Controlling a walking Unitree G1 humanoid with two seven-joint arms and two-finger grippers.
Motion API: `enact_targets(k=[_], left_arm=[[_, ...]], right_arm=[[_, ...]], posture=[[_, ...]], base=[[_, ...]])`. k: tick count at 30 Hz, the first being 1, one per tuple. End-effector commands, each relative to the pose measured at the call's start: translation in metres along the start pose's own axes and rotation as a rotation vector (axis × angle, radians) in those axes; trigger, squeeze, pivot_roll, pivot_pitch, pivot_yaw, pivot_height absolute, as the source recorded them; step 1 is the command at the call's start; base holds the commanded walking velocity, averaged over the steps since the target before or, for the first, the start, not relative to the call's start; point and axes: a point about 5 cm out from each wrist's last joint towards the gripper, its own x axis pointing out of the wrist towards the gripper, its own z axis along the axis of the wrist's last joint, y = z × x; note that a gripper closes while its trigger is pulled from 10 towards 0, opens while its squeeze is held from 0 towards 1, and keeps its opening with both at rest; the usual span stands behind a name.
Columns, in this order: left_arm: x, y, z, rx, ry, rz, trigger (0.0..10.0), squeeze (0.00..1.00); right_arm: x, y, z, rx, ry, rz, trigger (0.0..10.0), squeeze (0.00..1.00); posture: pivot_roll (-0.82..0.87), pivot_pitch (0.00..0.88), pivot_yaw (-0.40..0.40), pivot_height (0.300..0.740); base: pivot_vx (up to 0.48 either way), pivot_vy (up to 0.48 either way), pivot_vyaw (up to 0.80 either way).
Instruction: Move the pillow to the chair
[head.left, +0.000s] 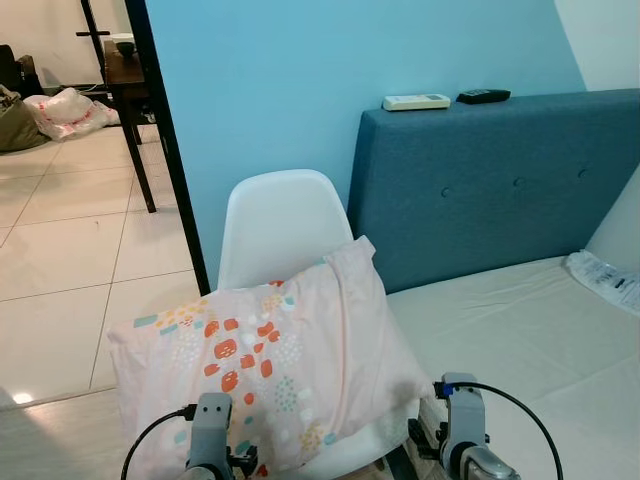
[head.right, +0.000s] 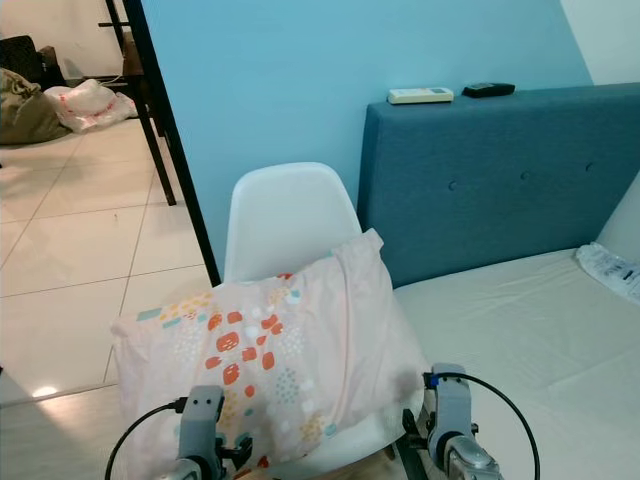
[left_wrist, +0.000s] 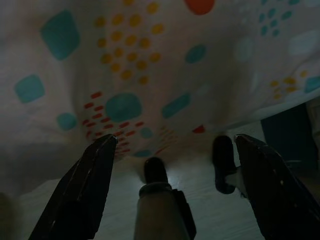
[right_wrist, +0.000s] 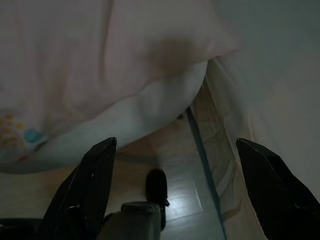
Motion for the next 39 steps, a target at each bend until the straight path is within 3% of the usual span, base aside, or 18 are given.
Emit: enact_targets(k=[1, 22, 28, 39], left_arm=[[-0.001, 0.007, -0.001, 0.013, 0.013, 0.024, 10.0, 0.00], [0.003, -0.002, 0.006, 0.019, 0.003, 0.021, 10.0, 0.00], [0.003, -0.001, 0.006, 0.018, 0.008, 0.026, 10.0, 0.00], [0.004, -0.006, 0.006, 0.046, 0.024, 0.004, 10.0, 0.00]], right_arm=[[0.001, -0.001, 0.005, -0.029, -0.004, -0.008, 10.0, 0.00], [0.007, 0.027, 0.005, -0.123, 0.029, 0.052, 10.0, 0.00], [0.007, 0.025, 0.002, -0.129, 0.042, 0.039, 10.0, 0.00], [0.006, 0.018, -0.001, -0.090, 0.065, -0.028, 10.0, 0.00]], posture=[[-0.05, 0.000, -0.020, 0.740], [-0.04, 0.000, -0.038, 0.740], [-0.05, 0.000, -0.036, 0.740], [-0.05, 0.000, -0.017, 0.740]], base=[[0.000, 0.000, 0.00], [-0.313, 0.000, 0.00], [-0.299, 0.000, 0.00], [0.000, 0.000, -0.79]])
